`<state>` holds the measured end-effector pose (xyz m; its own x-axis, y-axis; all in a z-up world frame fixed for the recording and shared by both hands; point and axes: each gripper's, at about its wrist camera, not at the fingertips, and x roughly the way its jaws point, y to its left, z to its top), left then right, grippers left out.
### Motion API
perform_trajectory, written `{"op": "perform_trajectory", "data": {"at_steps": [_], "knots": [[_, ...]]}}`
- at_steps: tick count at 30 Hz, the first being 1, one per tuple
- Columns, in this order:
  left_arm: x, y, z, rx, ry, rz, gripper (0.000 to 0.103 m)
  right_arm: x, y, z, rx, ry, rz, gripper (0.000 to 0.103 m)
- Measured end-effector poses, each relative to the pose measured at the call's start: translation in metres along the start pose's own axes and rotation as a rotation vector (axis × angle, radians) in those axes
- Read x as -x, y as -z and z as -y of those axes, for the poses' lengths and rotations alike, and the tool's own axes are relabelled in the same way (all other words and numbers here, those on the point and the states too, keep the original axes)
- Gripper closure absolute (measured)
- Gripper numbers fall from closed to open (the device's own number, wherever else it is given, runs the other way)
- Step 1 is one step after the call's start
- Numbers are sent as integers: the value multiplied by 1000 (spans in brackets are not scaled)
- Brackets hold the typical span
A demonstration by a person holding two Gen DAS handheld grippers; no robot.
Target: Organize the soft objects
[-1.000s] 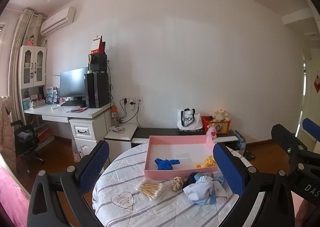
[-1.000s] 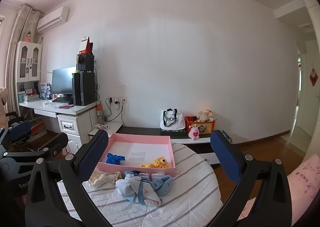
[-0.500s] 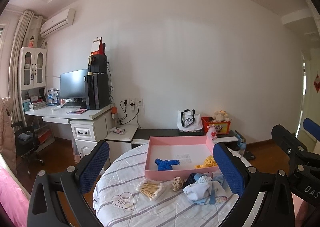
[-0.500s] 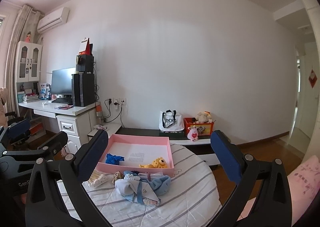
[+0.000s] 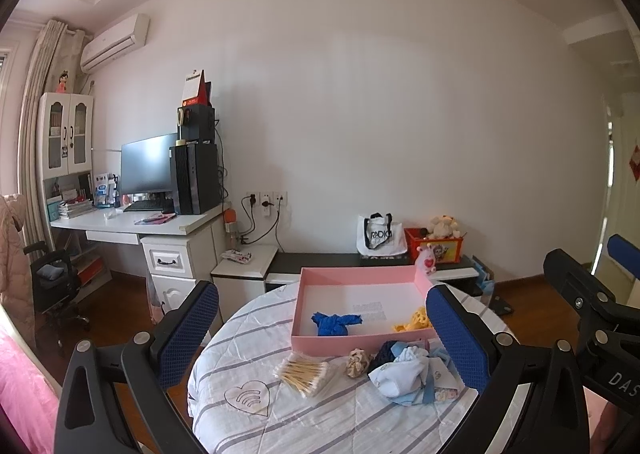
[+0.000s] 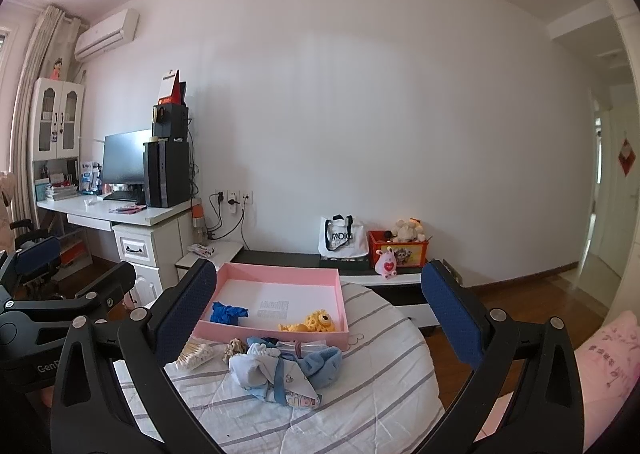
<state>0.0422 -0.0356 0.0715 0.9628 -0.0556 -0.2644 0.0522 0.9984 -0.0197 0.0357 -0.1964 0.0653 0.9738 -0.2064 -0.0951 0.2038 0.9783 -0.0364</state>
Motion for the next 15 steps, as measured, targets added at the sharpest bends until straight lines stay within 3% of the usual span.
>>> {"op": "perform_trajectory", "data": {"at_steps": [15], "knots": [[-31,11,-3,-25,-32,-103,0,-33,20,-5,-8,-29,-127,0]]}}
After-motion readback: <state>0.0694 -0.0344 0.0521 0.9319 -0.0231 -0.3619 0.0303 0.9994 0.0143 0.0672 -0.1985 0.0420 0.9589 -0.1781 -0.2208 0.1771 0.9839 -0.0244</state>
